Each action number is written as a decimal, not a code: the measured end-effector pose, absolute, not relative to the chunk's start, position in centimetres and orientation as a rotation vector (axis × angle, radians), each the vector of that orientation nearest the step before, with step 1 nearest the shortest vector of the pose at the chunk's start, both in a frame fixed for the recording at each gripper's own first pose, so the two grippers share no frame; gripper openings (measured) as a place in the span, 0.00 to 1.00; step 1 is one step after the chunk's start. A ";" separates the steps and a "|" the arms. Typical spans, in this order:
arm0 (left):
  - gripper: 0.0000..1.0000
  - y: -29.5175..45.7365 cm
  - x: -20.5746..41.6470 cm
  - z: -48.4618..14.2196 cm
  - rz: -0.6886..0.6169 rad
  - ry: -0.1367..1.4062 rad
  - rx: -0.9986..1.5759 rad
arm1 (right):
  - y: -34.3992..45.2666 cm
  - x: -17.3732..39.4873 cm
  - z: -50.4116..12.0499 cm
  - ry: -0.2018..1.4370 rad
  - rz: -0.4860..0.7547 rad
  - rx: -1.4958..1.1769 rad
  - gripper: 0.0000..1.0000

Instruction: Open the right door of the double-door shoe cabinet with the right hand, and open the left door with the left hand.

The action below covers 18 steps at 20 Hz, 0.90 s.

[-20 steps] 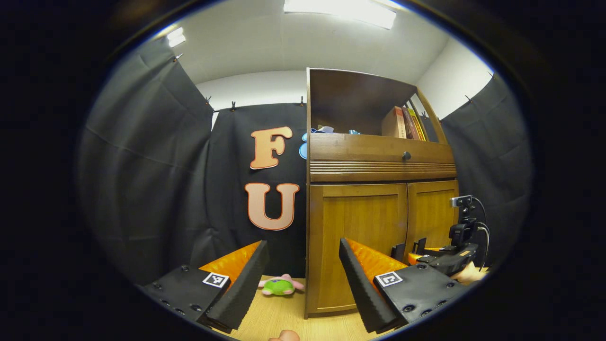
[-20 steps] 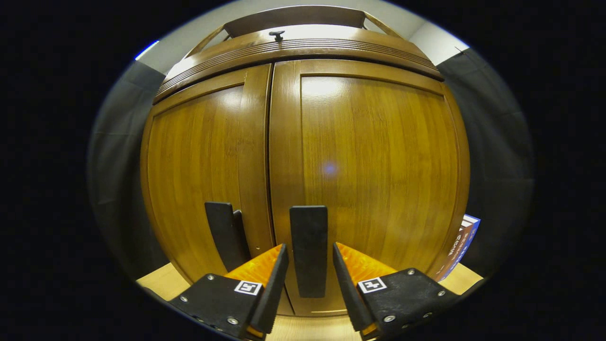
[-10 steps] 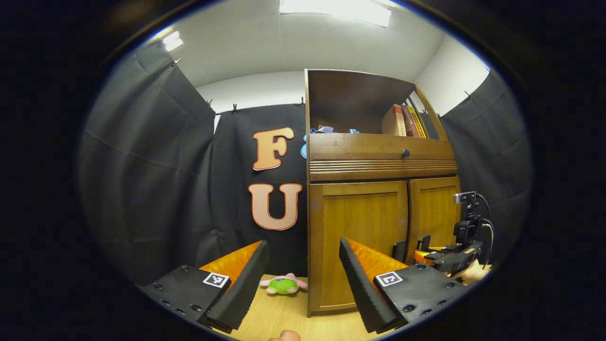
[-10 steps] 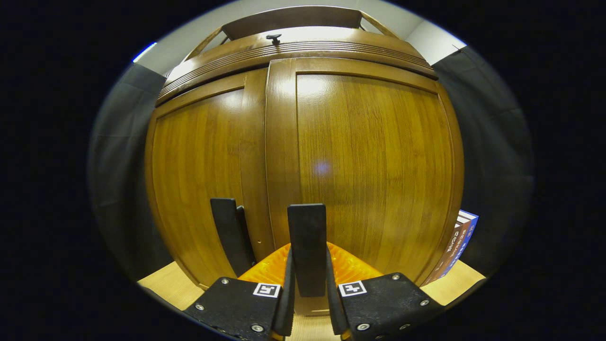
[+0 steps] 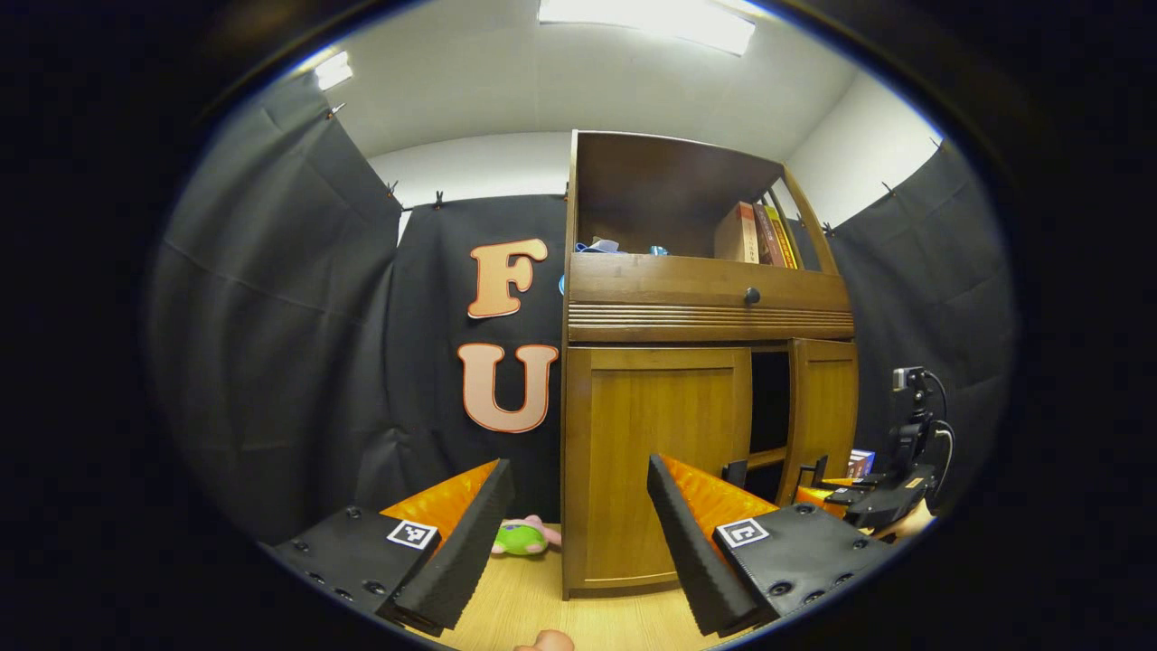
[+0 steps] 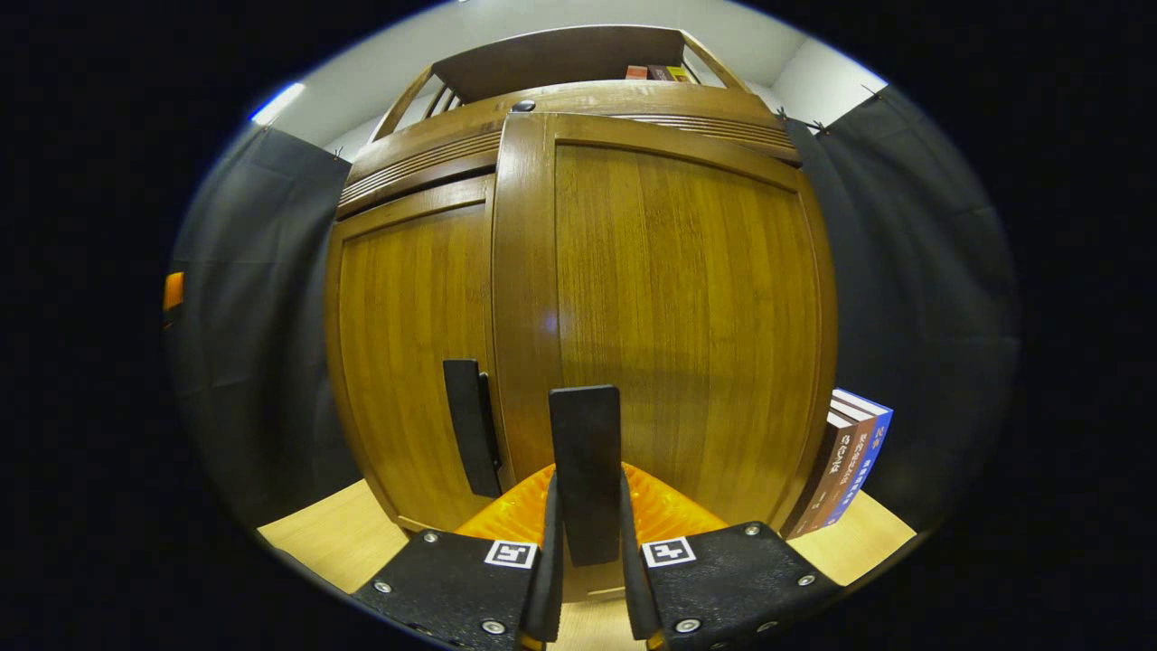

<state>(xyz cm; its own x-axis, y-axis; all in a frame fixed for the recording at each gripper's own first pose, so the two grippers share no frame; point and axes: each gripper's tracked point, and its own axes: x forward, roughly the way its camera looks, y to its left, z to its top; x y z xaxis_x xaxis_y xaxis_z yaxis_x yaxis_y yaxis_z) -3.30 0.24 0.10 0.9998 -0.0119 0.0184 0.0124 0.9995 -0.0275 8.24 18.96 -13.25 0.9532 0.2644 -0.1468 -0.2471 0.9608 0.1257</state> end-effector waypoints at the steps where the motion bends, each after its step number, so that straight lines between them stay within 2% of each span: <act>1: 0.95 0.0 -3.5 0.3 -0.012 -0.023 -0.024 | 18.7 7.8 -13.2 0.166 0.261 0.104 0.29; 9: 0.95 -1.2 -4.6 0.6 -0.031 -0.029 -0.019 | 14.9 3.7 -13.0 0.186 0.258 0.107 0.28; 10: 0.95 -1.5 -4.7 0.6 -0.033 -0.027 -0.020 | 14.5 3.2 -13.0 0.188 0.255 0.104 0.26; 11: 0.98 -1.6 -4.8 0.5 -0.036 -0.025 -0.023 | 13.9 2.7 -12.9 0.187 0.250 0.102 0.17; 12: 0.98 -1.8 -5.0 0.6 -0.041 -0.025 -0.025 | 13.5 2.3 -12.9 0.190 0.247 0.095 0.25; 13: 0.95 -2.2 -5.1 0.6 -0.046 -0.025 -0.026 | 12.9 2.1 -12.9 0.192 0.242 0.091 0.25; 15: 0.98 -2.5 -5.2 0.6 -0.055 -0.024 -0.030 | 11.9 1.5 -12.9 0.198 0.232 0.084 0.24; 16: 0.98 -2.7 -5.3 0.6 -0.059 -0.023 -0.033 | 11.3 1.1 -13.0 0.201 0.225 0.080 0.33; 18: 0.98 -3.1 -5.5 0.4 -0.066 -0.017 -0.034 | 10.1 0.5 -12.9 0.203 0.210 0.068 0.14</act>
